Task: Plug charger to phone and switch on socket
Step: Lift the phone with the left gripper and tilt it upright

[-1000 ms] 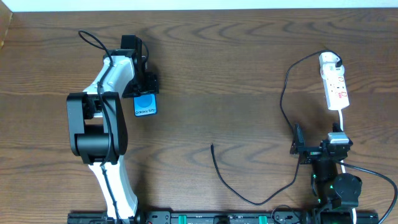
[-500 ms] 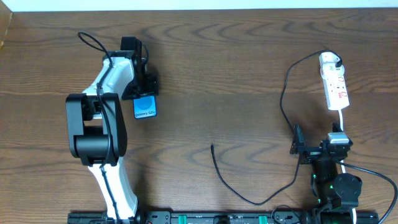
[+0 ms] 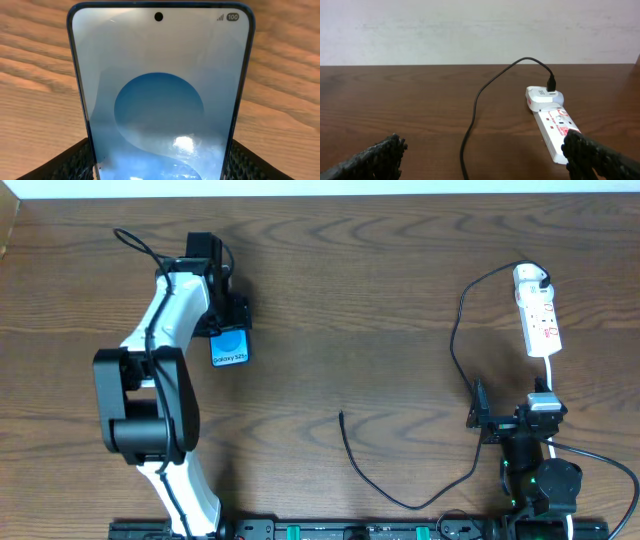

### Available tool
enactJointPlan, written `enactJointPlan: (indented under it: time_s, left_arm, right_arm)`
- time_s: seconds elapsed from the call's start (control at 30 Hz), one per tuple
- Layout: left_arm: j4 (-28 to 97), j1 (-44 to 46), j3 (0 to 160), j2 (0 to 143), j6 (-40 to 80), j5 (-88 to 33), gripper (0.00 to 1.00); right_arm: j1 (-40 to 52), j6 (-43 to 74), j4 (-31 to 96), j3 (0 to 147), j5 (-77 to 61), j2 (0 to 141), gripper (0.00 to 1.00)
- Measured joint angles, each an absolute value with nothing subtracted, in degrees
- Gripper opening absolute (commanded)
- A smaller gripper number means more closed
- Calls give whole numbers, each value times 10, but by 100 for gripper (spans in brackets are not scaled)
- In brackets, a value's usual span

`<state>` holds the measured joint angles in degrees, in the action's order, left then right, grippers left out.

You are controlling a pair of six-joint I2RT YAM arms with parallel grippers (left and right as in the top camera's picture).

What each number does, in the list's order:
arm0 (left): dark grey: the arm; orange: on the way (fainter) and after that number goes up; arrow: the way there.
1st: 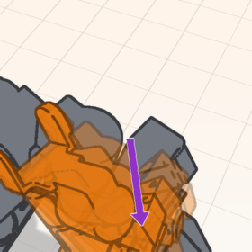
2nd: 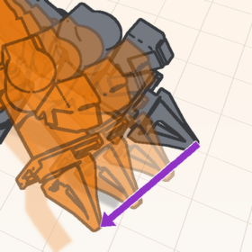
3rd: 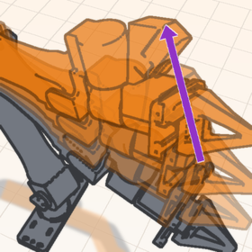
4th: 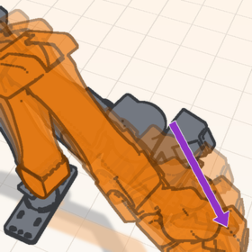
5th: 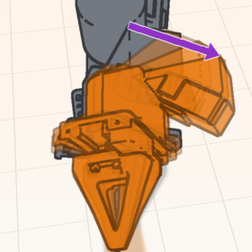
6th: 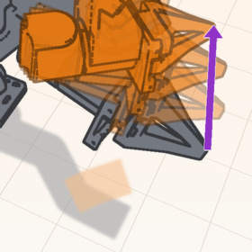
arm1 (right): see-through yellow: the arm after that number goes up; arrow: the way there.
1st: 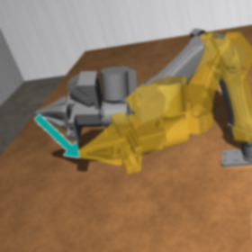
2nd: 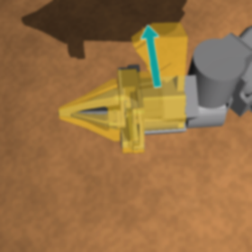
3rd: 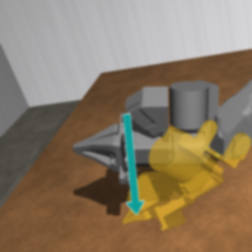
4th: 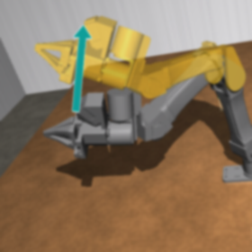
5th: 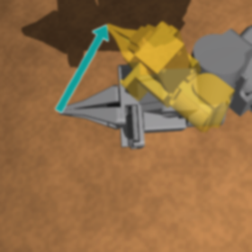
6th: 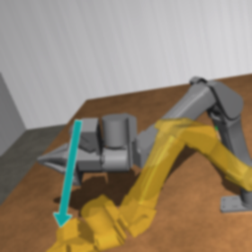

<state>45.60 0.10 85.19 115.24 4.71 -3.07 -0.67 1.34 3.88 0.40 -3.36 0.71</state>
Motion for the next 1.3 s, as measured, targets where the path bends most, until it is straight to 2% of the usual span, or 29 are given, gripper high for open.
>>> enactJointPlan:
  time_s: [0.33,0.77,0.9,1.3]
  left_arm:
    - [462,1,852,1125,47,-49,7]
    - [457,1,852,1122,47,-336,7]
    - [455,1,852,1122,66,-391,7]
    - [439,1,852,1122,154,-426,7]
  right_arm:
    - [-6,13,39,4,-34,7,99]
    - [-6,13,39,4,-34,7,99]
    - [-6,13,39,4,-34,7,99]
    - [-6,13,39,4,-34,7,99]
